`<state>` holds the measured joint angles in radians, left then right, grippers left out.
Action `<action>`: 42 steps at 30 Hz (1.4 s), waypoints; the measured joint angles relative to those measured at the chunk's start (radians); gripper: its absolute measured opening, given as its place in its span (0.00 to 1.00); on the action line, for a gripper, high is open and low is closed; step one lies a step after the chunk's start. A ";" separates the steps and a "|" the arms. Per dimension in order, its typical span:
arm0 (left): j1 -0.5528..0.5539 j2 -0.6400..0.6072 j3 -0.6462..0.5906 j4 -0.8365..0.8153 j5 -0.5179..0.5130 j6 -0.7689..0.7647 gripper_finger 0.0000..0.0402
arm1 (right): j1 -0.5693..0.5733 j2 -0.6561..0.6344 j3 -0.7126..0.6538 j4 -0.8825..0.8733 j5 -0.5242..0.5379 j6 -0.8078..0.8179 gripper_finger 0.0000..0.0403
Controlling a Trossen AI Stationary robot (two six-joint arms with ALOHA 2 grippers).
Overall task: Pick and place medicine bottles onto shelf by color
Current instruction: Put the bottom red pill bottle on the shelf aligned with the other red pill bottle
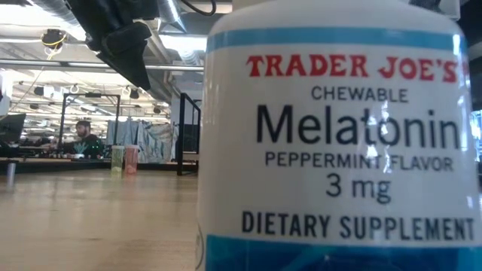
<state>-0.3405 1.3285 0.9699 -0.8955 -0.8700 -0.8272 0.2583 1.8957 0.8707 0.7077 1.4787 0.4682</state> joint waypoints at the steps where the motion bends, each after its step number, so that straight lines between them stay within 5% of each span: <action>1: 0.000 0.000 0.000 0.000 0.000 0.000 0.48 | 0.006 -0.013 0.000 0.001 -0.023 -0.027 0.30; 6: 0.000 0.000 0.000 0.000 0.000 0.000 0.48 | 0.045 -0.080 -0.011 0.001 -0.147 -0.188 0.30; 13: 0.000 0.000 0.000 0.001 0.000 0.000 0.48 | 0.068 -0.127 -0.086 0.067 -0.267 -0.158 0.28; 25: 0.000 0.000 0.000 0.005 0.000 0.000 0.48 | 0.065 -0.133 -0.421 0.863 -0.705 -0.517 0.28; 30: 0.000 0.000 0.000 0.009 0.000 0.000 0.48 | 0.031 -0.142 -0.476 0.865 -0.874 -0.552 0.29; 42: 0.000 0.000 0.000 0.018 0.000 0.000 0.48 | -0.079 -0.142 -0.464 0.861 -1.092 -0.579 0.28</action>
<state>-0.3408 1.3285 0.9700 -0.8780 -0.8700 -0.8275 0.1798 1.7538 0.4064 1.5683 0.3866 -0.1109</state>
